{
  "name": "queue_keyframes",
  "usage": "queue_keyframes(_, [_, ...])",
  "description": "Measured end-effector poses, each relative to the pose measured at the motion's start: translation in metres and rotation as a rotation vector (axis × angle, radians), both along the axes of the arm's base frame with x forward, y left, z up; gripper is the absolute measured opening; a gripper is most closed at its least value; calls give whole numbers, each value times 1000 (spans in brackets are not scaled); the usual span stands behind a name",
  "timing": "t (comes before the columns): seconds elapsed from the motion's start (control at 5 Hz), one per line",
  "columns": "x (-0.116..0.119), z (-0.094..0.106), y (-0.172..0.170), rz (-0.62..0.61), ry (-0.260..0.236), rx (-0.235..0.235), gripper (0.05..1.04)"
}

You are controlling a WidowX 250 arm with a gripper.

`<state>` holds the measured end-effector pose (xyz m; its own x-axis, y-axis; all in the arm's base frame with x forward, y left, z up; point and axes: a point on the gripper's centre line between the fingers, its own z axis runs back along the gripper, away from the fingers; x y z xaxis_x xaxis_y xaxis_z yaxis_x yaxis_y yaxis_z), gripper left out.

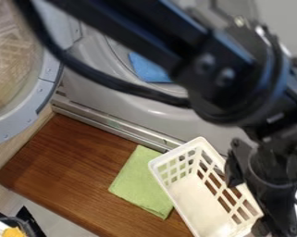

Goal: Moved the white basket to the right side of the table

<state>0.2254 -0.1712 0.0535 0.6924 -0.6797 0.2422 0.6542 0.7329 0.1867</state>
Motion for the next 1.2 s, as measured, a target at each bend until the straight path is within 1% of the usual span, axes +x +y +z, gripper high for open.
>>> queue_keyframes(0.2, [6, 11, 10, 13, -8, -2, 999])
queue_keyframes(0.4, [17, 22, 24, 48, -38, -21, 999])
queue_keyframes(0.6, [22, 25, 29, 48, -39, -23, 999])
queue_keyframes(1.2, [22, 25, 29, 48, -38, -23, 999])
